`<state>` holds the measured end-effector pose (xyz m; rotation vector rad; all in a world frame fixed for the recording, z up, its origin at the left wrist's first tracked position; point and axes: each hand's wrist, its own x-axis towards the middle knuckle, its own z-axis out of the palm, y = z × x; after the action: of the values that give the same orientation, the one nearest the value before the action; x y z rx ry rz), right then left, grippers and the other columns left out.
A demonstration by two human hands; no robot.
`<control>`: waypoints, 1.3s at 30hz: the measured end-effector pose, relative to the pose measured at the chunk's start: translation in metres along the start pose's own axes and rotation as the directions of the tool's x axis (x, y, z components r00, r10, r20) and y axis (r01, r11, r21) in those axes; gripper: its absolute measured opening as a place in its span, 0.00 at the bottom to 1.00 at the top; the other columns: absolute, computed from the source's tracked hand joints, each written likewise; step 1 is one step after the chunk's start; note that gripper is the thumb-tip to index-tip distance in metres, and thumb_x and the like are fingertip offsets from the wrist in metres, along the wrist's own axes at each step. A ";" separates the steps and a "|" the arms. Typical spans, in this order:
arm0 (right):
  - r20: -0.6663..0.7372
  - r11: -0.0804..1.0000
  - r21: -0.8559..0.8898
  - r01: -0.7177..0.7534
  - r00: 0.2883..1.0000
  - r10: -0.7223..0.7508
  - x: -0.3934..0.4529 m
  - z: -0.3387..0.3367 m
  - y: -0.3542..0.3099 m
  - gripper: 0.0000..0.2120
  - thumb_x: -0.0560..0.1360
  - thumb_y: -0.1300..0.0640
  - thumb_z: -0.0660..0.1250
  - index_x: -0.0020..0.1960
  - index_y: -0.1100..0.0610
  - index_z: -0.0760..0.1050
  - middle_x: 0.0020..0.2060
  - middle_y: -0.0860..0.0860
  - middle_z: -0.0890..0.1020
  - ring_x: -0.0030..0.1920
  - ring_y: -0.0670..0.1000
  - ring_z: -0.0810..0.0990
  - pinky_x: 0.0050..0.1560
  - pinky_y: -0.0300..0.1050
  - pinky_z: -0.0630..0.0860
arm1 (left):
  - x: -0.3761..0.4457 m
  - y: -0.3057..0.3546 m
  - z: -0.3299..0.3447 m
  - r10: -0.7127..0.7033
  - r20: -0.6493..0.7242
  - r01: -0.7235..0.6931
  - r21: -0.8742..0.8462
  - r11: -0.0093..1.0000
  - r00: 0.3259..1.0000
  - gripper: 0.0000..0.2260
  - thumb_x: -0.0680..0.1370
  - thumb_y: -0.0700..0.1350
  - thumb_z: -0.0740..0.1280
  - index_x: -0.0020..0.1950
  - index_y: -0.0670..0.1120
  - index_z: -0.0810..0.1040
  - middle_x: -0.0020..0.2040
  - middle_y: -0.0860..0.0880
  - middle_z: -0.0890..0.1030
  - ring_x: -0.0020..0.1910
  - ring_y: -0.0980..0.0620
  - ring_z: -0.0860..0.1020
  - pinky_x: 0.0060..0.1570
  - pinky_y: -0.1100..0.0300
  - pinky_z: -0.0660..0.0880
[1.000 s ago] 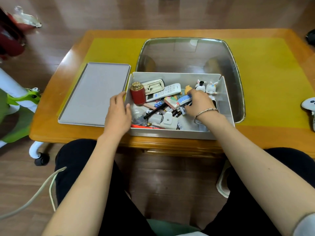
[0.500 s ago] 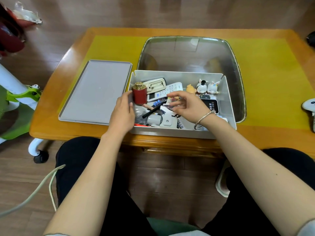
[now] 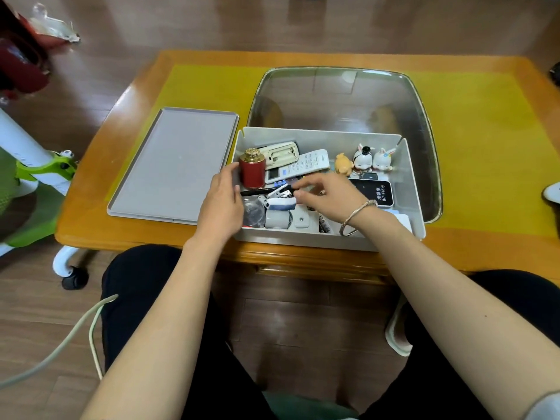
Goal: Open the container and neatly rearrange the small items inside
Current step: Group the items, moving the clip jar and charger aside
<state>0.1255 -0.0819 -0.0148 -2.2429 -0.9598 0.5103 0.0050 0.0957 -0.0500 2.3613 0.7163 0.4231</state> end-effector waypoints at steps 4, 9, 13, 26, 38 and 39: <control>-0.296 0.972 -0.166 -0.167 0.948 0.112 0.031 -0.008 0.011 0.16 0.74 0.56 0.64 0.61 0.58 0.75 0.57 0.57 0.79 0.58 0.58 0.75 0.62 0.50 0.71 | 0.006 0.003 -0.002 0.026 0.037 -0.029 0.067 0.997 0.999 0.23 0.82 0.41 0.55 0.76 0.52 0.55 0.70 0.43 0.68 0.65 0.42 0.71 0.58 0.51 0.69; -0.279 0.885 -0.300 -0.357 0.920 0.276 0.054 -0.009 0.021 0.22 0.71 0.50 0.67 0.63 0.55 0.70 0.60 0.56 0.76 0.63 0.61 0.70 0.58 0.52 0.67 | 0.015 0.005 -0.002 0.025 0.057 -0.031 0.105 0.994 0.998 0.23 0.83 0.45 0.54 0.78 0.50 0.53 0.70 0.42 0.68 0.66 0.42 0.70 0.58 0.50 0.69; -0.244 0.974 0.011 -0.225 0.944 0.221 0.050 -0.006 0.010 0.27 0.69 0.51 0.74 0.64 0.57 0.72 0.59 0.55 0.79 0.58 0.54 0.76 0.60 0.46 0.71 | 0.016 0.006 -0.002 0.029 0.071 -0.035 0.082 0.996 0.997 0.22 0.83 0.46 0.54 0.77 0.51 0.55 0.69 0.41 0.69 0.65 0.41 0.70 0.57 0.50 0.68; -0.051 0.994 0.114 -0.002 0.999 0.008 0.015 -0.004 -0.003 0.11 0.74 0.70 0.63 0.50 0.61 0.82 0.47 0.56 0.84 0.49 0.54 0.82 0.51 0.38 0.76 | 0.024 0.016 -0.001 -0.007 0.080 -0.007 0.182 0.983 0.997 0.21 0.83 0.54 0.50 0.76 0.53 0.57 0.71 0.42 0.66 0.65 0.41 0.70 0.56 0.46 0.70; -0.066 0.990 0.040 -0.136 0.988 0.138 0.085 0.013 0.008 0.25 0.73 0.66 0.64 0.69 0.59 0.64 0.62 0.55 0.74 0.64 0.54 0.72 0.65 0.45 0.67 | 0.027 0.014 0.003 0.012 0.065 -0.024 0.182 0.983 0.998 0.19 0.84 0.50 0.50 0.75 0.51 0.60 0.65 0.40 0.71 0.59 0.40 0.73 0.48 0.54 0.66; -0.062 0.991 0.037 -0.126 0.990 0.128 0.088 0.016 0.008 0.24 0.73 0.64 0.66 0.68 0.60 0.65 0.59 0.54 0.74 0.62 0.54 0.72 0.64 0.45 0.67 | 0.027 0.013 0.003 0.013 0.064 -0.025 0.185 0.982 0.998 0.19 0.84 0.50 0.50 0.75 0.51 0.60 0.65 0.41 0.71 0.59 0.40 0.73 0.47 0.55 0.65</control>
<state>0.1782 -0.0141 -0.0404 -2.2865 -0.7748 0.5025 0.0329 0.1012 -0.0406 2.5459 0.7322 0.3003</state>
